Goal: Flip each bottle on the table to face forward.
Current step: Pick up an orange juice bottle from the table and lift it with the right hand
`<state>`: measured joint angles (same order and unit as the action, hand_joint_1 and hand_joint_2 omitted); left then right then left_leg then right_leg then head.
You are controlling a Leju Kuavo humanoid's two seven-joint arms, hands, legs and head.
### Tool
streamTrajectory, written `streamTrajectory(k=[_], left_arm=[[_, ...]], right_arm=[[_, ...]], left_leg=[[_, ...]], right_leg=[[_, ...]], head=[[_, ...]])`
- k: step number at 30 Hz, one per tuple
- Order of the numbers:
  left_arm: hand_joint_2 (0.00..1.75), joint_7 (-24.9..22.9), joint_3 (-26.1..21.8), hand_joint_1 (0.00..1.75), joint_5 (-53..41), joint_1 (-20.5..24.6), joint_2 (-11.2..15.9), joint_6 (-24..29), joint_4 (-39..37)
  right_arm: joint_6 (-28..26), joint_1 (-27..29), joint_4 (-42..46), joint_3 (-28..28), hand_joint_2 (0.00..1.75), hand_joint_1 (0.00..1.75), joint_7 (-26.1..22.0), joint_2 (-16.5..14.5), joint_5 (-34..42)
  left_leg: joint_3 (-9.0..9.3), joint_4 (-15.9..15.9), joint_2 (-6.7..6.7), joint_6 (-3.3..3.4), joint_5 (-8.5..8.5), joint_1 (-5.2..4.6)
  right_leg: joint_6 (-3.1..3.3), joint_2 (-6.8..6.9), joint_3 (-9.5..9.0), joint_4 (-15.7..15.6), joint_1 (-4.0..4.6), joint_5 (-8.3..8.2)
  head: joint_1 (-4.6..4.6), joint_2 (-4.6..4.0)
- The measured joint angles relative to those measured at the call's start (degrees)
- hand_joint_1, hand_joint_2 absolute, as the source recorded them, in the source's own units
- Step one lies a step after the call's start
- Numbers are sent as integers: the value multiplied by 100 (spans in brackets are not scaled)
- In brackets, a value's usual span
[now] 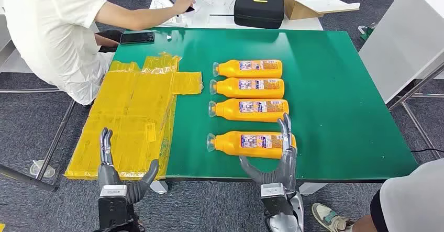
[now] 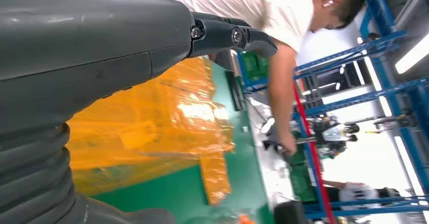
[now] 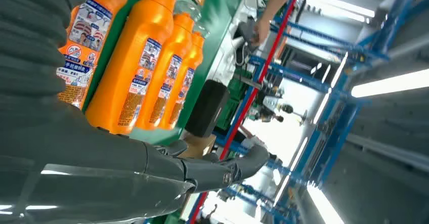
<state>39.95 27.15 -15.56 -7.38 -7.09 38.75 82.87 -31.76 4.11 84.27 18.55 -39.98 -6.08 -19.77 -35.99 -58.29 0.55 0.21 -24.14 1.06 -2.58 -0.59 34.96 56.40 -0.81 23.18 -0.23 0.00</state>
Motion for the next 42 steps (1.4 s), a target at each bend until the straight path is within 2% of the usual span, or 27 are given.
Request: streamTrajectory(k=[9, 20, 24, 28, 37, 42], left_arm=[[175, 6, 166, 0, 94, 96, -39, 24, -134], [175, 9, 509, 0, 394, 203, -41, 22, -358], [175, 9, 674, 0, 348, 233, -58, 24, -418], [175, 7, 772, 0, 308, 280, -61, 24, -478], [175, 3, 792, 0, 306, 300, -64, 24, -513], [175, -59, 796, 0, 438, 535, -171, -99, -783]], right_arm=[[221, -106, -67, -48, 175, 0, 0, -10, -148], [52, -97, -168, 40, 175, 0, 65, -71, -291], [-40, 3, -172, 99, 175, 0, 545, 99, -993], [-379, 55, -250, 104, 175, 0, 1126, 352, -1923], [-495, 55, -334, 88, 175, 0, 1282, 480, -2187], [-726, -194, -1058, -94, 175, 0, 2093, 912, -3479]], left_leg=[[-1, 0, -1, -1, -2, 0], [0, 0, -1, -1, -2, -1], [-1, -1, 0, -1, -3, -2], [-1, -1, -1, -1, -5, -2], [-1, -1, -1, -2, -5, -1], [-1, -1, -1, 0, -3, -2]], right_leg=[[0, 0, 2, 0, 1, 0], [1, -1, 2, -1, -1, 0], [0, 0, 3, -1, -1, 0], [0, -1, 4, -1, -1, 0], [0, -1, 4, -2, 0, 0], [-1, 0, 1, -1, -1, -1]], head=[[-1, 0], [-1, 1], [-1, 0], [-2, 1], [-3, 0], [-1, 0]])
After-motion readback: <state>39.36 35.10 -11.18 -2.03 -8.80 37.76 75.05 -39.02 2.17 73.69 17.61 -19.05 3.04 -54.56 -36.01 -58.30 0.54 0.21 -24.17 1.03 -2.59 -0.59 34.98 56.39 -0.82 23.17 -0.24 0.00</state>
